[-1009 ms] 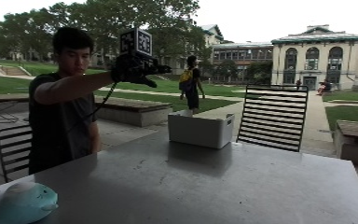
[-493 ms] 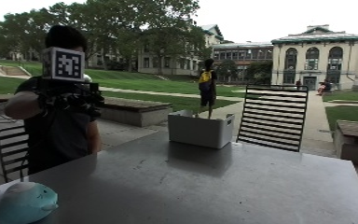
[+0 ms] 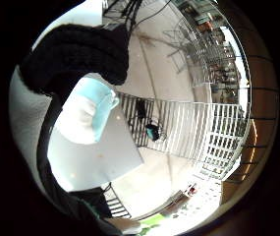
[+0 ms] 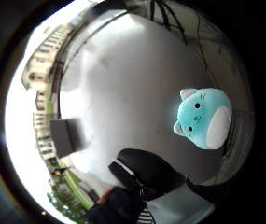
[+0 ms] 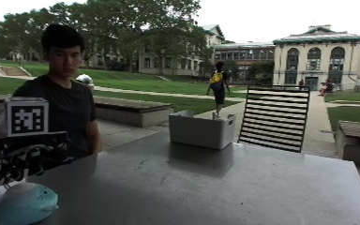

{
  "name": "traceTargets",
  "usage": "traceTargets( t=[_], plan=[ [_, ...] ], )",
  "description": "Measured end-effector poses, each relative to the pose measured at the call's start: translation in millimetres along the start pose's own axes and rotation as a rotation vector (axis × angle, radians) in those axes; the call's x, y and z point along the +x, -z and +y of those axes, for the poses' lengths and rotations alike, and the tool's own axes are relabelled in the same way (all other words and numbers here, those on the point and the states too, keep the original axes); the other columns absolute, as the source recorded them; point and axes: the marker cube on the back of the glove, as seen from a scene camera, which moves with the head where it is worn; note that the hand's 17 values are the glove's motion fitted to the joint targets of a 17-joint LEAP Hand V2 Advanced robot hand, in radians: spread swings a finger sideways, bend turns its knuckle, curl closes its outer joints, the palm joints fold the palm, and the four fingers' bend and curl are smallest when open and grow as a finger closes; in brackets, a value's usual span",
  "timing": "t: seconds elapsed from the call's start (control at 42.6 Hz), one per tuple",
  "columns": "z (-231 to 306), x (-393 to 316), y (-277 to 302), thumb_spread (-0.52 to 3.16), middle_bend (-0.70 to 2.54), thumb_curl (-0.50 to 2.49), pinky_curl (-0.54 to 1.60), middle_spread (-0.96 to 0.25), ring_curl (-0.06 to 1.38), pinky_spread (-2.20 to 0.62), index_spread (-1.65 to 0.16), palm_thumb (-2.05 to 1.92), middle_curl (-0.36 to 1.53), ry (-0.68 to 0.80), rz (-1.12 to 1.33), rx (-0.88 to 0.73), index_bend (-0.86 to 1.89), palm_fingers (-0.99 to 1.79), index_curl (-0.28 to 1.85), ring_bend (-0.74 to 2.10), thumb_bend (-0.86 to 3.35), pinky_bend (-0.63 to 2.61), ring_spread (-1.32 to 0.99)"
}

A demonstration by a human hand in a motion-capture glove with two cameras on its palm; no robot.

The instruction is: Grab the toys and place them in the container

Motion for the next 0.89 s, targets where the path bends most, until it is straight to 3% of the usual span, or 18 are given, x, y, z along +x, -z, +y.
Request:
traceTargets(
  t=[0.54,0.681,0.751,0.892],
  plan=[
    [3,34,-97,1.03,0.17,0.29,0.33,-0.08,0.27,0.03,-0.35,0.19,0.39,-0.066,0.008,-0.150,0.14,-0.05,0.16,0.41,0.06,1.21,-0.01],
    [8,36,-115,1.08,0.18,0.33,0.32,-0.13,0.29,-0.08,-0.38,0.43,0.38,-0.087,0.040,-0.199,0.19,0.12,0.19,0.52,0.18,1.21,-0.08],
    [10,36,-119,1.13,0.20,0.38,0.31,-0.20,0.32,-0.19,-0.39,0.62,0.38,-0.099,0.031,-0.193,0.23,0.40,0.21,0.65,0.30,1.18,-0.21],
    [10,40,-116,1.13,0.36,0.44,0.27,-0.32,0.35,-0.33,-0.41,0.76,0.44,-0.114,-0.019,-0.154,0.26,0.70,0.25,0.77,0.37,1.02,-0.40]
  ],
)
